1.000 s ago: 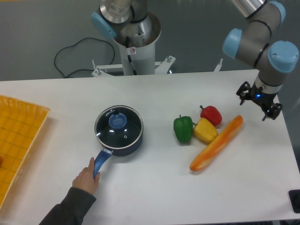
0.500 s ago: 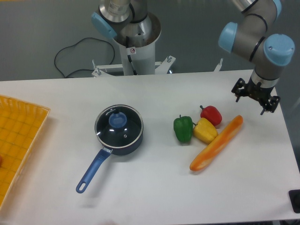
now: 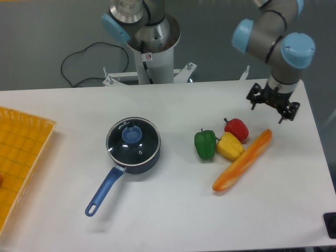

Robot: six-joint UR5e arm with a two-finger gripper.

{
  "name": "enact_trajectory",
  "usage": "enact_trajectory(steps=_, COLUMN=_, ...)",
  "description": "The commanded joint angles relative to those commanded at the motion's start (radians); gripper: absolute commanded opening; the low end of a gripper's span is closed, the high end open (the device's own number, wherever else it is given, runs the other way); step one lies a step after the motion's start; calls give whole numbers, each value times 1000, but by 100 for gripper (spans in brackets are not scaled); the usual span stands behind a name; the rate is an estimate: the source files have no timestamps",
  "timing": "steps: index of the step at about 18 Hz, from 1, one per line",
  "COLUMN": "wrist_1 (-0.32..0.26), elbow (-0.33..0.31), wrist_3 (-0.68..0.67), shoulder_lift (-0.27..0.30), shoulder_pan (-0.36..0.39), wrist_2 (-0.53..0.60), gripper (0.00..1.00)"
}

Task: Open the lid
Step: 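Move the open gripper over the saucepan lid's blue knob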

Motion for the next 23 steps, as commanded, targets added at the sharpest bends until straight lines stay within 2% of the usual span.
enact_trajectory(steps=4, wrist_1=-38, elbow=-74, wrist_3=-54, shoulder_lift=127, shoulder_pan=-71, wrist_2=-2, gripper=100)
enact_trajectory(steps=8, wrist_1=-110, elbow=-95, wrist_3=-129, shoulder_lift=216, shoulder_pan=-150, wrist_2=-14, gripper=100)
enact_trajectory(steps=10, wrist_1=-118, elbow=-98, wrist_3=-198, shoulder_lift=233, shoulder_pan=-183, wrist_2=-32, gripper=100)
enact_trajectory(steps=14, wrist_1=-170, elbow=-118, wrist_3=-357, shoulder_lift=279, shoulder_pan=-232, wrist_2=-34, gripper=100)
enact_trajectory(steps=18, wrist_1=-172, elbow=-152, wrist_3=-504, shoulder_lift=307, shoulder_pan=-285, wrist_2=-34, gripper=100)
enact_trajectory(steps=21, wrist_1=-166, elbow=-154, wrist_3=-673, shoulder_lift=324, shoulder_pan=-364, wrist_2=-32, gripper=100)
enact_trajectory(steps=23, wrist_1=-164, elbow=-154, wrist_3=-730, shoulder_lift=318, shoulder_pan=-416, wrist_2=-32, gripper=100)
